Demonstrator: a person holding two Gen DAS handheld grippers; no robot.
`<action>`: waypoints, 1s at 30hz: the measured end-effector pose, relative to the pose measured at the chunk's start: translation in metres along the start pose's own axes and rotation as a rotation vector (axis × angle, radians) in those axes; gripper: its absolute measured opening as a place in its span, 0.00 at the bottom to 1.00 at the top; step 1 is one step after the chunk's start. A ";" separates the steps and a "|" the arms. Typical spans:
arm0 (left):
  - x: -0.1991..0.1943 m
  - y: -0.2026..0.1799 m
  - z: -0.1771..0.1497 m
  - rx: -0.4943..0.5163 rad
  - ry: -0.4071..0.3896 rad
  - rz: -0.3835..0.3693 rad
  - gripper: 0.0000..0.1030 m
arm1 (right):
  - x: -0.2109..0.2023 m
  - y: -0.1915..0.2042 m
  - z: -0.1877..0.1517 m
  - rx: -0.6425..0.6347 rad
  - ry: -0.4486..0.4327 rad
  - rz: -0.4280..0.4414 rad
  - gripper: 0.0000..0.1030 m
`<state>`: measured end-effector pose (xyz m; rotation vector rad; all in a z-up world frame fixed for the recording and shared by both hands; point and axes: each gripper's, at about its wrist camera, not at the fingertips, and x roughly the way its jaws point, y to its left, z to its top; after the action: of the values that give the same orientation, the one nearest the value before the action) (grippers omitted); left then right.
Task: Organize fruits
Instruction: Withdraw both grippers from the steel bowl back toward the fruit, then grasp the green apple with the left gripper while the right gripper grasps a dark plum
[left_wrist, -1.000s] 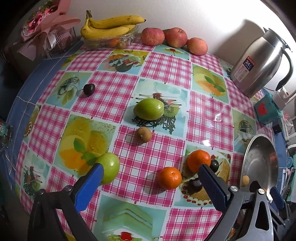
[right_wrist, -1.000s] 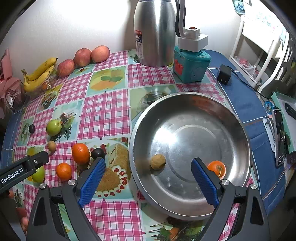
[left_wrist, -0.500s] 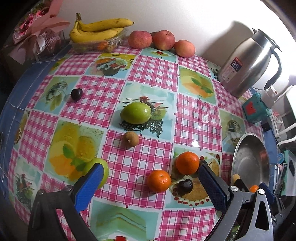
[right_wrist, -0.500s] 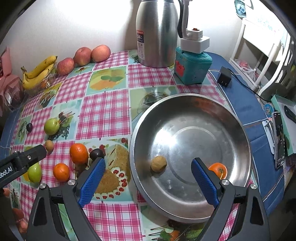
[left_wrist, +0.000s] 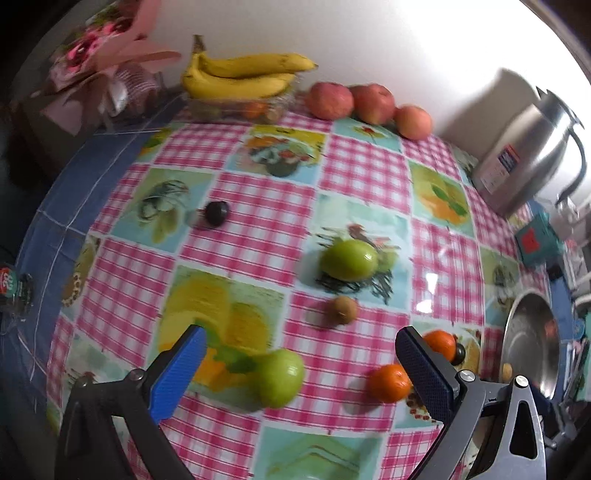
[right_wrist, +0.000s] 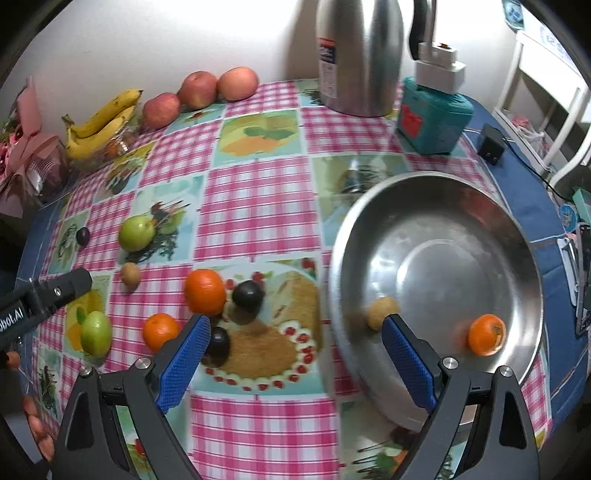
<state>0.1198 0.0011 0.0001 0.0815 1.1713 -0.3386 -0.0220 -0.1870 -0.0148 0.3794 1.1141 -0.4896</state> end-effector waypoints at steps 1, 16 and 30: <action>0.000 0.006 0.001 -0.013 0.001 -0.008 1.00 | 0.000 0.003 0.000 -0.002 0.003 0.007 0.91; 0.017 0.037 -0.001 -0.096 0.090 -0.029 1.00 | 0.007 0.043 -0.003 -0.079 0.028 0.047 0.91; 0.060 0.020 -0.022 -0.061 0.229 -0.037 1.00 | 0.040 0.043 -0.019 -0.117 0.165 0.010 0.91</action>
<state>0.1267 0.0127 -0.0655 0.0460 1.4105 -0.3322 0.0015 -0.1486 -0.0566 0.3273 1.2938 -0.3872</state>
